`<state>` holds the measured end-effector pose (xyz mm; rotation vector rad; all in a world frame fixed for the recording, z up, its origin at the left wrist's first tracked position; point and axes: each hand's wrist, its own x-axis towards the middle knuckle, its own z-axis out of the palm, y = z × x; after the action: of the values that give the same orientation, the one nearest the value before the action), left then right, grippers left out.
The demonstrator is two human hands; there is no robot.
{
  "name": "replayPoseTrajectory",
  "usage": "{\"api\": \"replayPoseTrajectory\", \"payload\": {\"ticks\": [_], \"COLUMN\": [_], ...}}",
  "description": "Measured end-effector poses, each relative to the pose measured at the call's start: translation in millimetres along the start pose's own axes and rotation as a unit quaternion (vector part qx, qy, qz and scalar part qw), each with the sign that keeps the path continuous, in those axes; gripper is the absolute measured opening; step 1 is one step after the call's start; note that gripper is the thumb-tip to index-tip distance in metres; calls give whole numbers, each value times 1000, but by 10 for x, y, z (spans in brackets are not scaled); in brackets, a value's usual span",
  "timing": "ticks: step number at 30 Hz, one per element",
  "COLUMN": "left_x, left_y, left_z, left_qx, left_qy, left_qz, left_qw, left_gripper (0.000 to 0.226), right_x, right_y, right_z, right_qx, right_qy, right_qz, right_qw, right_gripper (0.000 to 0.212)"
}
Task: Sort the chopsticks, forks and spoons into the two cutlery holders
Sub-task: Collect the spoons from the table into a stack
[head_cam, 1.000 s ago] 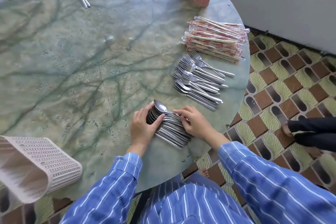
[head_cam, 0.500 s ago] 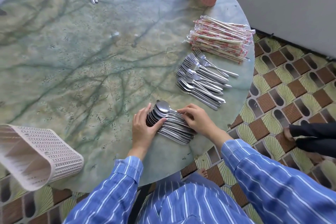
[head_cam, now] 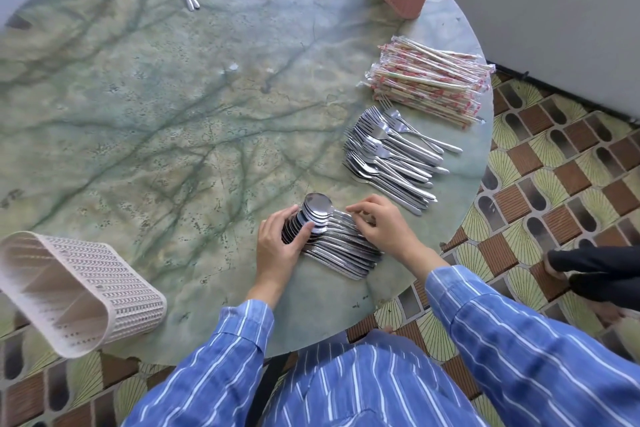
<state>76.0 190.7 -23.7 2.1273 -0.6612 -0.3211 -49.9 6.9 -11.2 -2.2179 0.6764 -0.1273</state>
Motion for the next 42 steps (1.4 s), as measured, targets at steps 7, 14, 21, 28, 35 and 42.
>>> {"api": "replayPoseTrajectory", "payload": {"ticks": [7,14,21,28,35,42], "left_x": [223,478,761,1002,1646,2842], "left_y": [253,849,1593,2482,2946,3102], "left_z": [-113,66,957,1839,2357,2599], "left_qx": [2,155,334,381,355,415], "left_qy": [54,-9,-90,-69,-4,47], "left_qz": [-21,-12,-52,-111,-101,-87], "left_qw": [998,988,937,915,930,904], "left_gripper": [27,15,29,33,31,23], "right_x": [78,266,515,935,1755,3102], "right_y": [-44,85,574,1197,1597,1936], "right_z": [-190,-732,-1560,-2538,-3347,-3849], "right_qx": [-44,-148,-183,-210,-245,-291], "right_qy": [41,167,113,42,17,1], "right_qz": [-70,-100,-104,-143,-199,-261], "right_qw": [996,970,971,966,949,921], "right_gripper": [14,14,13,18,17,16]}}
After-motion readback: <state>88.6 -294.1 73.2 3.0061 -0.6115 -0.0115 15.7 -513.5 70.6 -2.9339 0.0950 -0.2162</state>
